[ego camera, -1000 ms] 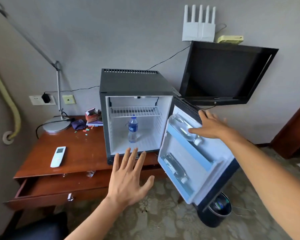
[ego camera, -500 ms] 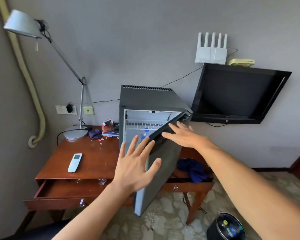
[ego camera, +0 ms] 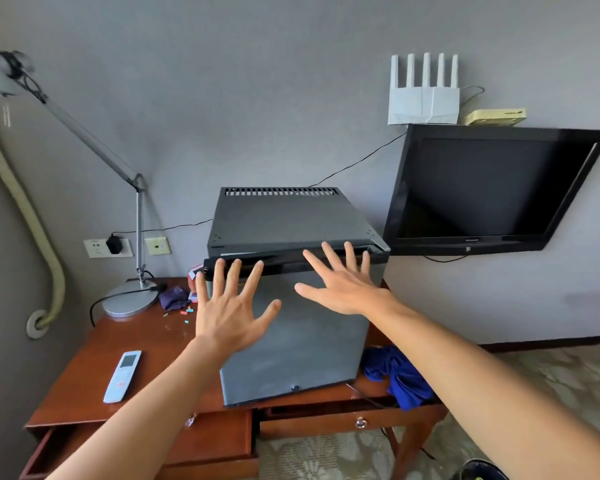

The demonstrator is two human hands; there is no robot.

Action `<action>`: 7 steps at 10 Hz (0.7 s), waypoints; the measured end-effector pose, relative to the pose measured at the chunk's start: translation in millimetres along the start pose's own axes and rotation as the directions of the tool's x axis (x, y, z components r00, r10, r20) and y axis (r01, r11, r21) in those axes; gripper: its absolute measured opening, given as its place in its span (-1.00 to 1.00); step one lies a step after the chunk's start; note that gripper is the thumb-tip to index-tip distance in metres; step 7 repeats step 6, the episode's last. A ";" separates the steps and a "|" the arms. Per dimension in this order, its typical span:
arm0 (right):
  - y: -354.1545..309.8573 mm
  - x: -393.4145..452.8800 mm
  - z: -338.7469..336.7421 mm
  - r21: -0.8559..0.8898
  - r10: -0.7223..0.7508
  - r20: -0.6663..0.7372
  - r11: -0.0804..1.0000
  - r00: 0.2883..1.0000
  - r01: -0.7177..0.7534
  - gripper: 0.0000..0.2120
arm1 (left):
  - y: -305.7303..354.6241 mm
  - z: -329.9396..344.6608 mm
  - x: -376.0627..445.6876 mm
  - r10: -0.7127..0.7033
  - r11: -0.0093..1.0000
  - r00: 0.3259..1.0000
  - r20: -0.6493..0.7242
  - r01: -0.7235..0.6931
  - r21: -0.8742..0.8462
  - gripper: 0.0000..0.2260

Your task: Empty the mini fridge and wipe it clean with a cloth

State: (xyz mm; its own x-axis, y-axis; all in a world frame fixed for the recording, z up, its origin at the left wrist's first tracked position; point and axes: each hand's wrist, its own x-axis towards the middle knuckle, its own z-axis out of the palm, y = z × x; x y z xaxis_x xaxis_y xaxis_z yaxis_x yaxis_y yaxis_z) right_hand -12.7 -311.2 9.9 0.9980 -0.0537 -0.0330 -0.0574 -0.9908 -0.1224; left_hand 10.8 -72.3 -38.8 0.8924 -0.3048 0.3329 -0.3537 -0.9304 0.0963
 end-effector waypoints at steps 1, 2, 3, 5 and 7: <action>3.9 23.7 12.7 -0.039 -0.002 -0.059 0.999 0.998 -0.001 -0.13 | -6.0 13.5 19.8 -0.005 1.000 1.000 -0.001 0.005 0.021 -0.24; 3.9 43.1 16.9 -0.036 -0.029 -0.109 0.999 0.994 0.026 -0.13 | -8.1 27.2 22.0 0.018 1.000 0.997 -0.077 -0.017 0.016 -0.23; 3.1 52.7 14.1 -0.028 -0.031 -0.111 0.999 0.993 0.028 -0.14 | -9.9 32.6 20.0 0.025 1.000 0.996 -0.088 -0.024 0.007 -0.22; -8.0 37.6 7.3 -0.004 0.012 -0.065 1.000 0.998 -0.012 -0.10 | -4.8 11.5 11.9 -0.028 1.000 0.999 0.032 0.028 0.012 -0.22; -20.9 5.3 21.0 0.104 -0.005 -0.038 0.994 0.999 0.009 -0.07 | -1.0 3.6 -24.1 -0.033 0.997 0.987 0.155 0.043 -0.064 -0.23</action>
